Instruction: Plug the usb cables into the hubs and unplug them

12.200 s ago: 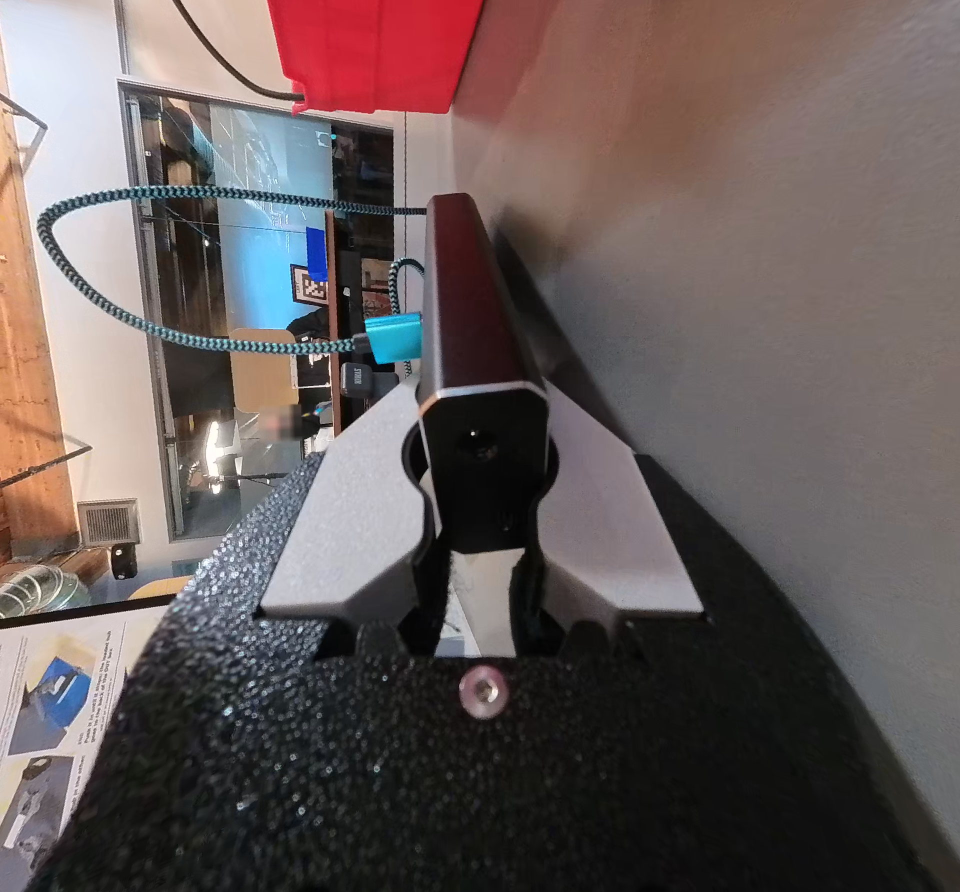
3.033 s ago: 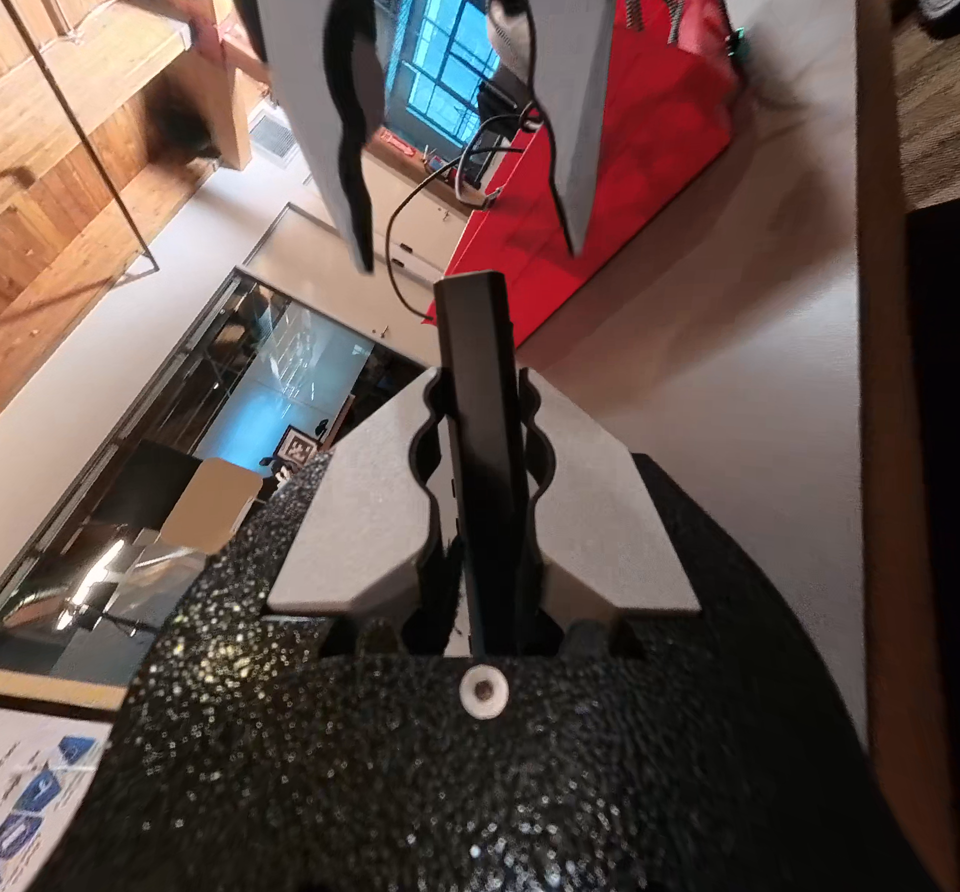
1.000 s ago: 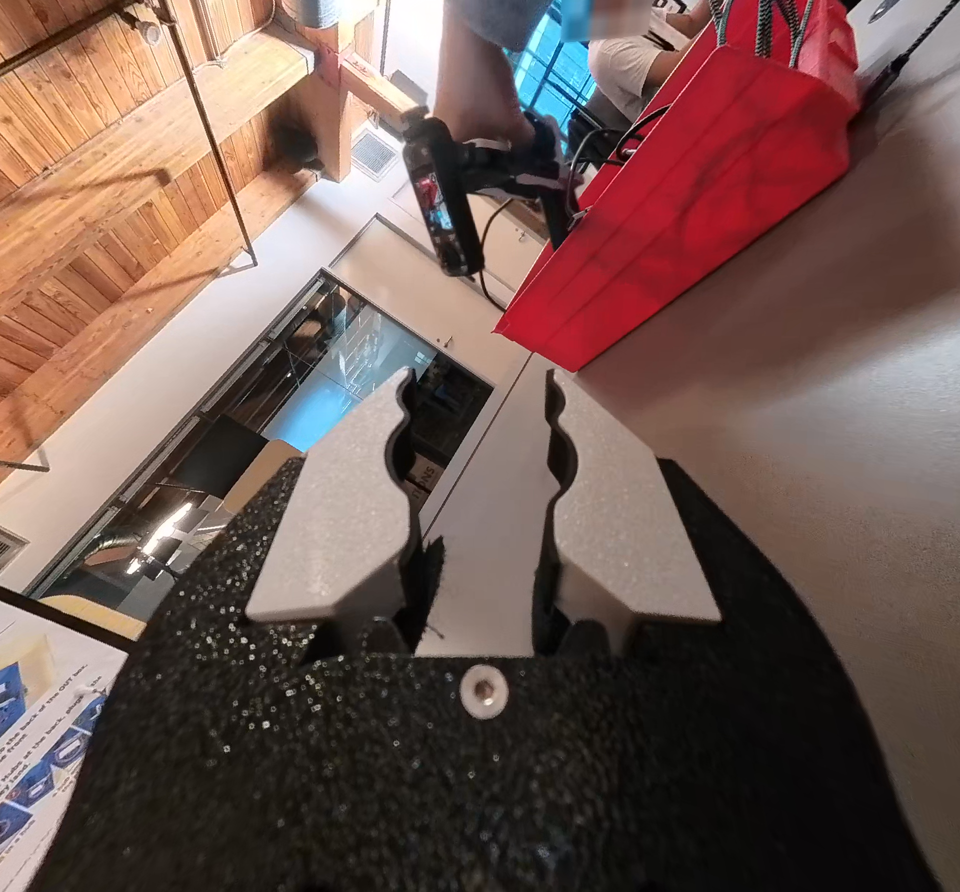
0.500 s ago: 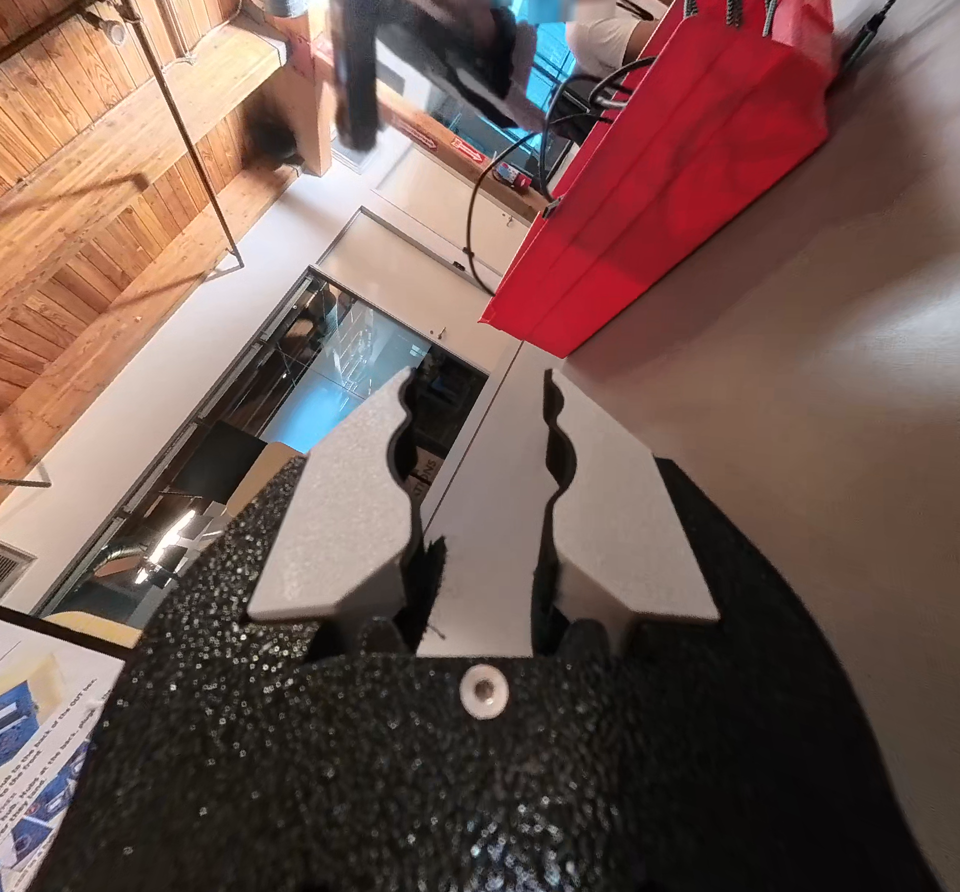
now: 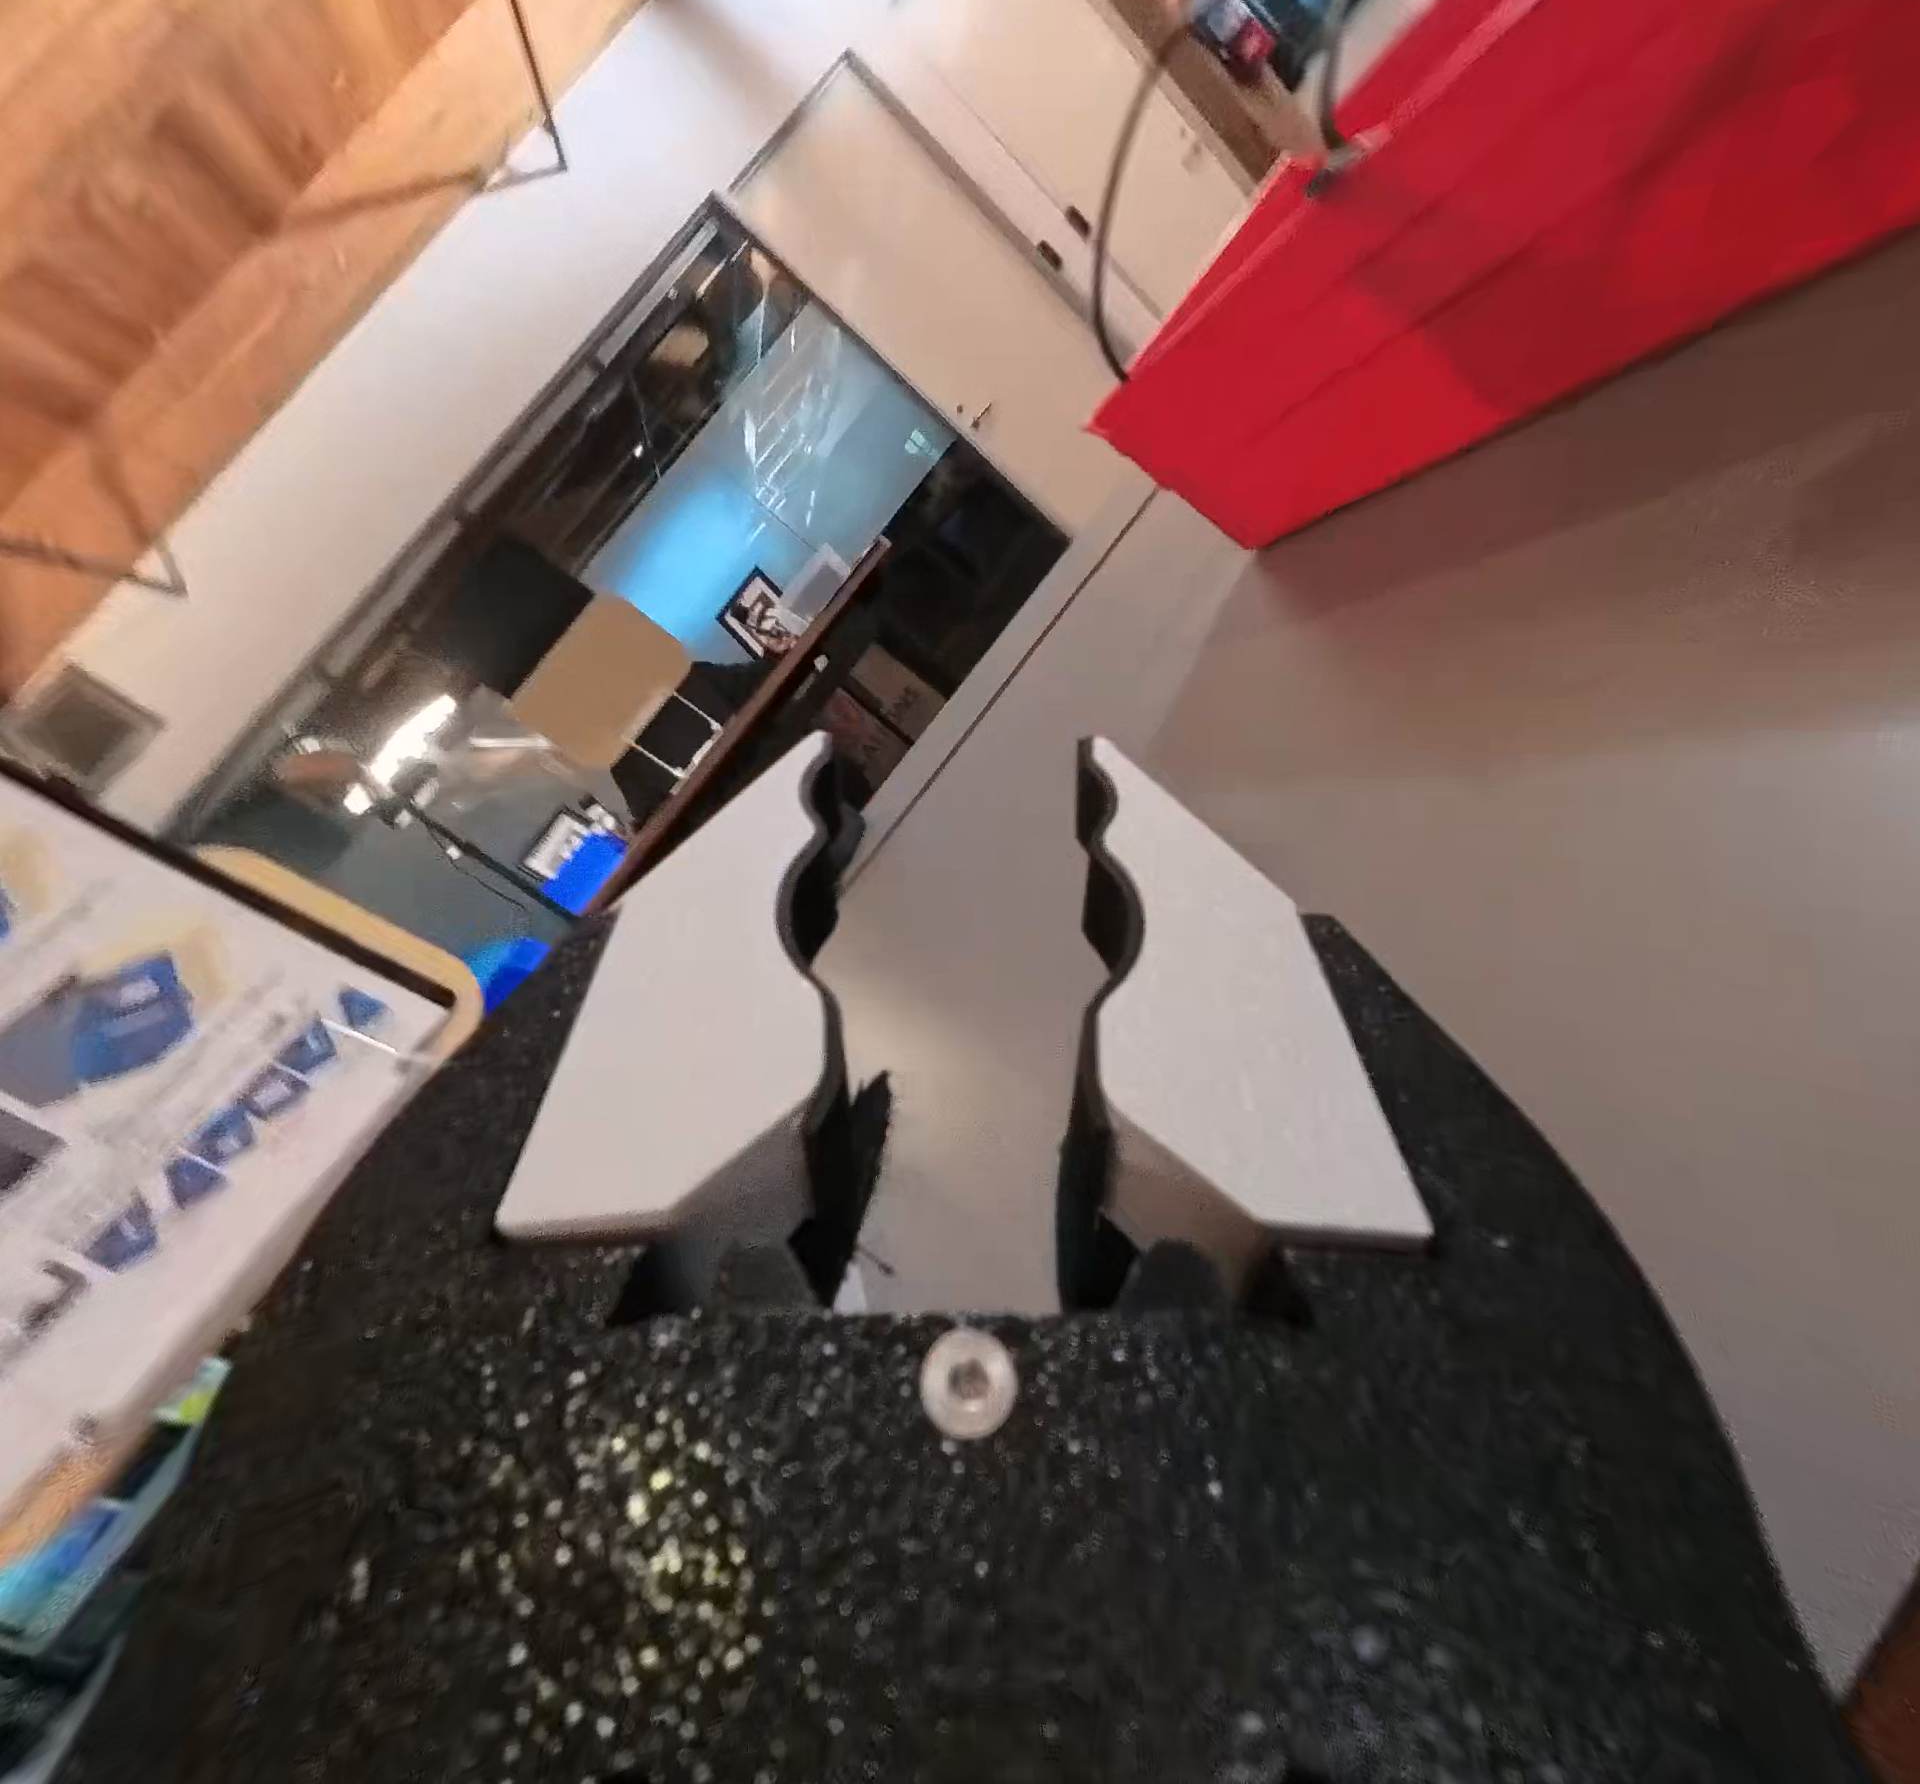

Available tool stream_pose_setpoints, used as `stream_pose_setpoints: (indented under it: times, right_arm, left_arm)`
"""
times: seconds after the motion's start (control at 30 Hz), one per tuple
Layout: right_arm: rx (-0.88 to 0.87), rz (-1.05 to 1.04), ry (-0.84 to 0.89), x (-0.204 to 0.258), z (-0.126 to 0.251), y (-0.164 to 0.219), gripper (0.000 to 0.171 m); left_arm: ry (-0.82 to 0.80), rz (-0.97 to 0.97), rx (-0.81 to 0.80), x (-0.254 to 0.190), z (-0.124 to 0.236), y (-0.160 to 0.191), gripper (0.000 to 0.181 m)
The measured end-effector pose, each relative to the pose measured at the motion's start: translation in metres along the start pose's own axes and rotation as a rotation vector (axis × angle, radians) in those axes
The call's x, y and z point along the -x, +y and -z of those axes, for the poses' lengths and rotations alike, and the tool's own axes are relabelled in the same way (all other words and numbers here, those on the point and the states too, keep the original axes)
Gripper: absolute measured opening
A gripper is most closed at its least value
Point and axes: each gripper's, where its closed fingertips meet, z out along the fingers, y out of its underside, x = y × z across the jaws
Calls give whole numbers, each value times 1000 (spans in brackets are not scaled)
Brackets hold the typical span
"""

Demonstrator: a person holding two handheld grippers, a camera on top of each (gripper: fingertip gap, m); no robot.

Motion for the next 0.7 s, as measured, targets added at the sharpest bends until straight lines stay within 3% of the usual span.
stream_pose_setpoints:
  times: [0.13,0.27,0.43,0.47,0.57,0.7]
  right_arm:
    - [165,-82,90,-36,3,45,57]
    - [241,-183,-74,-23,-4,78,58]
    - [324,-232,-164,-12,-14,104,59]
    - [328,-243,-183,-9,-16,106,59]
    - [355,-246,-204,-5,-21,112,58]
    - [431,-277,-247,4,-25,127,56]
  left_arm:
    - [-86,183,4,41,15,-4,64]
    - [-164,298,69,84,28,1,93]
    - [-190,335,409,101,34,52,134]
    - [-159,364,474,96,35,64,133]
    - [-26,496,592,75,36,89,108]
    - [-5,502,713,73,42,115,85]
